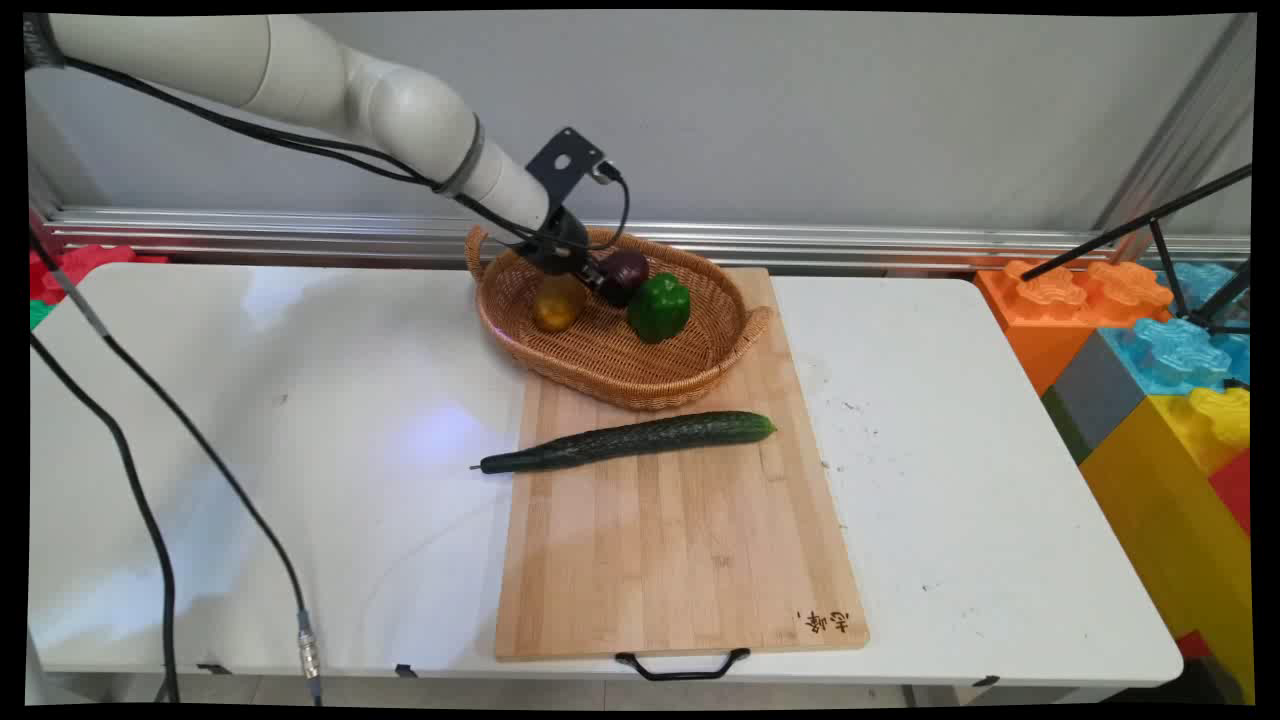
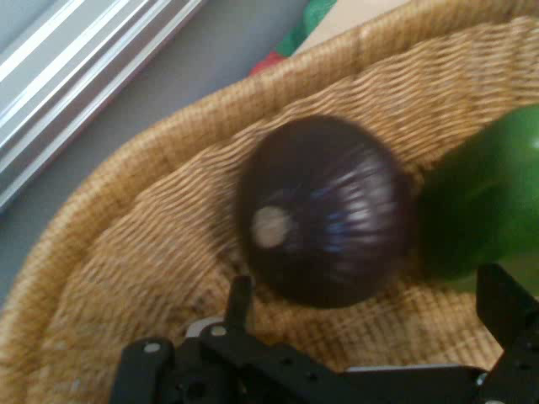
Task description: Pick up the cucumber from the cutting board
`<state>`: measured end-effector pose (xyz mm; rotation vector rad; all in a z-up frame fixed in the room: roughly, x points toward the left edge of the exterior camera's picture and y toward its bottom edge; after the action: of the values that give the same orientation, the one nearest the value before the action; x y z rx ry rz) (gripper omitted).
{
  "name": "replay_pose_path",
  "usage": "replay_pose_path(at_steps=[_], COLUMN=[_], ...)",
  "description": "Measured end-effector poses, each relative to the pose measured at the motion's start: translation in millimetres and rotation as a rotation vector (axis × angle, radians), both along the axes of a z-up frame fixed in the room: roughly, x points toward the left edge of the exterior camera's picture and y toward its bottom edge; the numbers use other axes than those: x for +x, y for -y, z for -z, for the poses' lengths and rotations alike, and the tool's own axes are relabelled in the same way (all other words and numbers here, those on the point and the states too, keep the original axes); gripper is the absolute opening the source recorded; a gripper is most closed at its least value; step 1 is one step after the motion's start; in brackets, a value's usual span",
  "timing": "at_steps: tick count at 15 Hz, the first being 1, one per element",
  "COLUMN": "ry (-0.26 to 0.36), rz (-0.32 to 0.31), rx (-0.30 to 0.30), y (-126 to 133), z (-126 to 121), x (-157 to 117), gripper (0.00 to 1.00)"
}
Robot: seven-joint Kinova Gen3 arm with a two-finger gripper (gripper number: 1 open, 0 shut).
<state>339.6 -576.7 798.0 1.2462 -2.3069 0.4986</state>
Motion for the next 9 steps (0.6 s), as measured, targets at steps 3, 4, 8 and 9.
replay_pose_path(at_steps=[3, 4, 8, 9], ry=[-0.017, -0.02, 0.031, 0.054], rz=[0.044, 0.061, 0.151, 0.167], rx=[0.011, 0.012, -0.013, -0.019], y=[-3, -5, -16, -20], z=[-10, -15, -45, -53], x=[-18, -23, -48, -53], gripper=[1.0, 1.0, 1.0, 1.0])
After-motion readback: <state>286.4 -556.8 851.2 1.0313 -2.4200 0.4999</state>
